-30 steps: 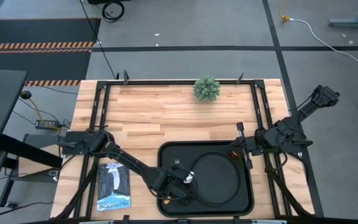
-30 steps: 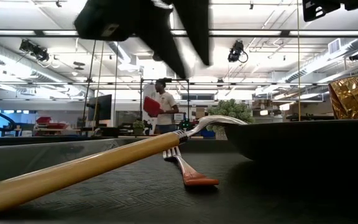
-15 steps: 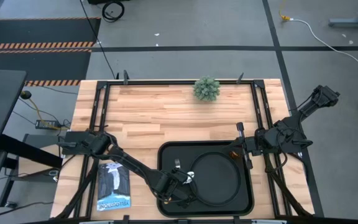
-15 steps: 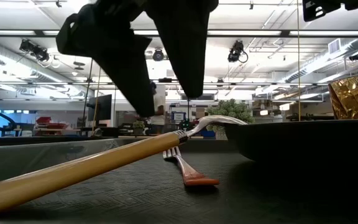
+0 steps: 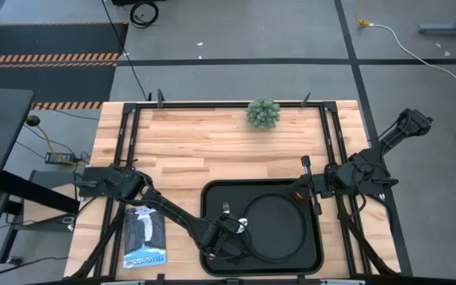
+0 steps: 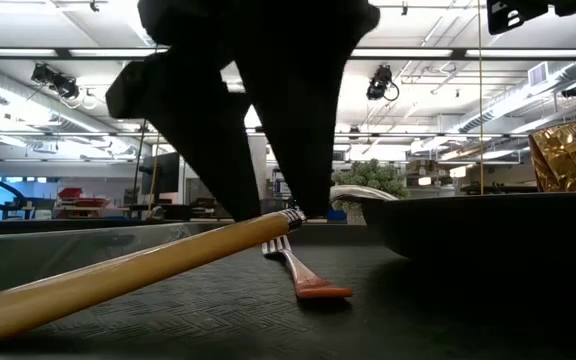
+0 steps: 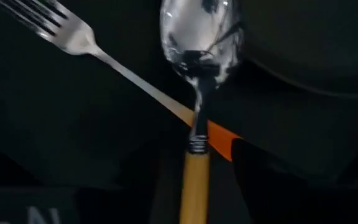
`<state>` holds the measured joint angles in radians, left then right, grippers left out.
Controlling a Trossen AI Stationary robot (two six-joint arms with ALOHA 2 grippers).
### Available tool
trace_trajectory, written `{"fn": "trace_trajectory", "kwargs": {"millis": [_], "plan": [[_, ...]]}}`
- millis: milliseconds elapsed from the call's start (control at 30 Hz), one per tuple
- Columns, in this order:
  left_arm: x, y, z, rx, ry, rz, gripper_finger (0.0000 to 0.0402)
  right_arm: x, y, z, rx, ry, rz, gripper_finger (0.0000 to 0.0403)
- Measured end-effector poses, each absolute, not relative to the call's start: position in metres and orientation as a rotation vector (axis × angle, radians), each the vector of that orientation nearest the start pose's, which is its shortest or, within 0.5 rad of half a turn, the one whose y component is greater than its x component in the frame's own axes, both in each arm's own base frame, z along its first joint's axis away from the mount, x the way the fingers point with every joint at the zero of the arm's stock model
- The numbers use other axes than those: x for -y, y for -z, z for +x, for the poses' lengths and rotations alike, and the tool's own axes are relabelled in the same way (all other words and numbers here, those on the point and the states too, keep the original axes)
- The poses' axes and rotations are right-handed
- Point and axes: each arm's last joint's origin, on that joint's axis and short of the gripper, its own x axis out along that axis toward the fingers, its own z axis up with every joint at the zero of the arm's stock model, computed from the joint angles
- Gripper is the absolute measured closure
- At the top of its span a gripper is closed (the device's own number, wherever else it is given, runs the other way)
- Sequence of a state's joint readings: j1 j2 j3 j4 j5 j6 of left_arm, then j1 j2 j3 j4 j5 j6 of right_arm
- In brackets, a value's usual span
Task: Pick and place plate/cup/fork/spoon on tray
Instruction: Put the yellow spoon to the left orange fork on the black tray
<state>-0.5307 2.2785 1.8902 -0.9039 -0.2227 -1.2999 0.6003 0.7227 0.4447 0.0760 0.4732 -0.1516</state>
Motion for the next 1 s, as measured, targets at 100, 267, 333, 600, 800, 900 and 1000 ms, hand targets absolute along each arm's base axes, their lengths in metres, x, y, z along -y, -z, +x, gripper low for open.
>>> {"fn": "trace_trajectory", "kwargs": {"millis": [100,267,333,600,800,900,1000], "plan": [[0.2312,-0.1716,0.4094,-1.113,-0.520,-0.648,0.0204,-0.0827,-0.2498,0.1442,-0.164,-0.140,-0.254,0.0396],[0.2299,-0.1689,0.4106,-1.114,-0.518,-0.629,0.0219,-0.0831,-0.2499,0.1447,-0.161,-0.140,-0.252,0.0396],[0.2297,-0.1689,0.4107,-1.114,-0.518,-0.628,0.0228,-0.0832,-0.2492,0.1450,-0.166,-0.140,-0.255,0.0396],[0.2291,-0.1686,0.4097,-1.124,-0.520,-0.613,0.0287,-0.0833,-0.2496,0.1451,-0.163,-0.140,-0.254,0.0396],[0.2284,-0.1686,0.4101,-1.124,-0.520,-0.612,0.0339,-0.0834,-0.2497,0.1451,-0.161,-0.140,-0.253,0.0396],[0.2282,-0.1686,0.4102,-1.124,-0.521,-0.613,0.0356,-0.0834,-0.2500,0.1451,-0.160,-0.140,-0.252,0.0396],[0.2280,-0.1686,0.4103,-1.123,-0.522,-0.613,0.0358,-0.0834,-0.2501,0.1451,-0.158,-0.140,-0.253,0.0396]]}}
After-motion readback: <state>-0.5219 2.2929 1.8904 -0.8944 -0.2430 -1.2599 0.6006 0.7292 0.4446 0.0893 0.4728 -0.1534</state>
